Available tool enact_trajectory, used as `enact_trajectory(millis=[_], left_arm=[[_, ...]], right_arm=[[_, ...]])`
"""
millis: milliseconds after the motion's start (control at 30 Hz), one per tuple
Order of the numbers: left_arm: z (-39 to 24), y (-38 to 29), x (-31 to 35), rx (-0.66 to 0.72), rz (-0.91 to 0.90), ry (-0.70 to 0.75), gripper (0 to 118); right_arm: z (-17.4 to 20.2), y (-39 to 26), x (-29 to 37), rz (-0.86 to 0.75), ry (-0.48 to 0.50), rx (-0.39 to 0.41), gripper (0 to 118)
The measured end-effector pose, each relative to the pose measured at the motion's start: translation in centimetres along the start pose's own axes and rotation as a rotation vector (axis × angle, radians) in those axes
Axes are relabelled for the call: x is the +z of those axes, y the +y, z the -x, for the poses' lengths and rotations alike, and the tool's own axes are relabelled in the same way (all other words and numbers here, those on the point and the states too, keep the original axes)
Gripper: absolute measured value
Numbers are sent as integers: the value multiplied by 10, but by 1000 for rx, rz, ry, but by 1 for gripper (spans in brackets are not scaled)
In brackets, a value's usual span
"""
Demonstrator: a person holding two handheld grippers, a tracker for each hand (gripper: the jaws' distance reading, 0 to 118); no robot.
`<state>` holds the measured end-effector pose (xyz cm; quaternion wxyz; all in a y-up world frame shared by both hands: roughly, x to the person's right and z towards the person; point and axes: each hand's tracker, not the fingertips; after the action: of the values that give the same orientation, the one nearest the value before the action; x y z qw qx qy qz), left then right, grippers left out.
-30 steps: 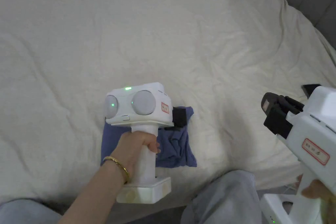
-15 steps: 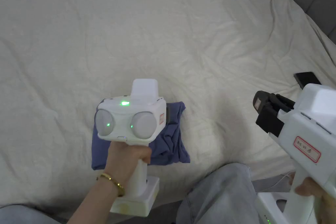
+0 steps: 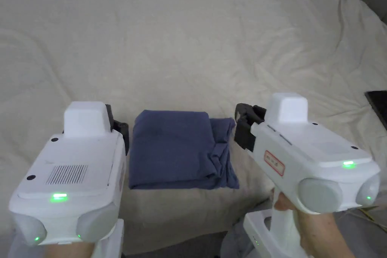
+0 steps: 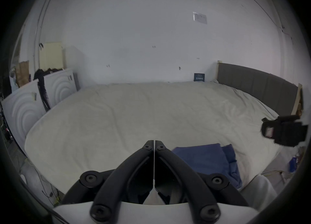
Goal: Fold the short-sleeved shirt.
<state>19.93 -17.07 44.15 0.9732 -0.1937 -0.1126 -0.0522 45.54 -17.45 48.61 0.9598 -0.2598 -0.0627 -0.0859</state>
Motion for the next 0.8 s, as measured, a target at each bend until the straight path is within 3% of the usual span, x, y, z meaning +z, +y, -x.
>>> enact_trajectory(millis=[167, 333, 433, 467, 633, 667, 800], left_arm=[[15, 2, 14, -5, -15, 10, 0], [28, 0, 16, 35, -2, 22, 0], [35, 3, 14, 71, 14, 13, 4], [37, 6, 11, 81, 24, 10, 12], [50, 32, -17, 159, 85, -84, 112], [53, 38, -27, 176, 130, -127, 118], [81, 41, -73, 325, 327, -395, 118]], right_arm=[[27, -28, -61, 137, -2, 6, 1], [38, -62, -106, 289, -91, 70, 1], [30, -81, -116, 310, -106, 33, 1], [30, -82, -113, 283, -104, 24, 1], [36, -74, -108, 289, -109, 56, 1], [34, -75, -106, 287, -102, 46, 1], [28, -71, -104, 295, -73, 11, 1]])
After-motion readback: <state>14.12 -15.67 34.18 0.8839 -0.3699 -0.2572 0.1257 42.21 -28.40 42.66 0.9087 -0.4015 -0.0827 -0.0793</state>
